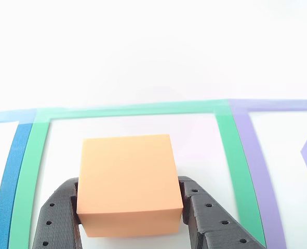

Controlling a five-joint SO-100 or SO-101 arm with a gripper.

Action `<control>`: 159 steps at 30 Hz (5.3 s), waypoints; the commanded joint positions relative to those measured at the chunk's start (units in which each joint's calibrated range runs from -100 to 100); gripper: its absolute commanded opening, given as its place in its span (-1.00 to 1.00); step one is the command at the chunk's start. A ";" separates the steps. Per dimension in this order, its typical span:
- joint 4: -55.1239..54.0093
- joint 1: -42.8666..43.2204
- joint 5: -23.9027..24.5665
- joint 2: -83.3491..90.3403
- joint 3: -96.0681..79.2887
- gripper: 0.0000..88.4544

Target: Tower of hanoi

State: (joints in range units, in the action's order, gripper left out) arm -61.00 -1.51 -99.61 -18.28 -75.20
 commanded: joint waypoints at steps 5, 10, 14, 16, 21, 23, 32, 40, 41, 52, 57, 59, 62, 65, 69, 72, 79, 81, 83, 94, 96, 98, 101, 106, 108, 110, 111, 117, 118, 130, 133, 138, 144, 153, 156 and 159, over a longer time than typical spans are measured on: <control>-1.35 -0.31 -0.39 0.15 0.92 -0.80; -1.35 -0.69 -0.39 -0.17 0.92 -0.68; -1.35 -0.79 -0.39 -0.25 1.38 -0.65; -1.35 -0.79 -0.39 -0.17 1.65 -0.61; -1.11 -1.17 -0.39 0.39 2.10 -0.53; -1.11 -1.36 -0.39 0.72 2.01 -0.51; -0.62 -0.98 -0.39 5.08 -0.17 -0.42; 11.93 0.56 -0.39 23.40 -4.08 -0.37; 14.76 0.56 -0.39 26.39 -4.08 -0.37; 61.24 -1.94 -0.39 59.66 -1.35 -0.76; 87.15 -0.50 -0.39 71.29 6.01 -1.00; 97.11 0.75 -0.39 73.14 11.56 -1.00; 108.69 3.43 -0.39 73.55 20.47 -1.00; 119.21 6.40 -0.39 73.63 29.29 -1.00; 131.76 10.34 -0.39 72.74 41.01 -1.00; 139.86 13.50 -0.39 71.29 49.29 -1.00; 147.88 20.40 -0.39 70.48 57.56 -1.00; 148.69 22.13 -0.39 70.40 58.74 -1.00; 149.34 23.37 -0.39 70.32 59.56 -1.00; 148.04 24.91 -0.39 70.24 57.29 -0.94; 144.80 23.85 -0.39 70.48 53.83 -0.86; 139.86 22.61 -0.39 70.80 49.01 -0.77; 130.55 20.40 -0.39 70.88 40.83 -0.66; 107.55 17.62 -0.39 70.80 24.10 -0.51; 96.87 16.66 -0.39 70.40 17.01 -0.45; 86.66 15.90 -0.39 69.35 10.74 -0.40; 82.94 15.61 -0.39 68.62 8.56 -0.38; 61.72 15.22 -0.39 62.24 -1.53 -0.20; 58.81 15.22 -0.39 60.87 -2.71 -0.20; 28.20 16.28 -0.39 38.26 -5.44 -0.20; 24.40 16.76 -0.39 33.34 -3.90 -0.20; 20.43 18.29 -0.39 27.85 -1.99 -0.22; 16.38 19.64 -0.39 21.31 1.38 -0.23; 12.74 21.65 -0.39 15.65 4.01 -0.24; 11.52 21.55 -0.39 13.72 4.65 -0.24; 10.87 21.27 -0.39 12.50 4.92 -0.24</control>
State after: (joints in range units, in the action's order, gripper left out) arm -48.23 19.69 -99.41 -5.36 -72.32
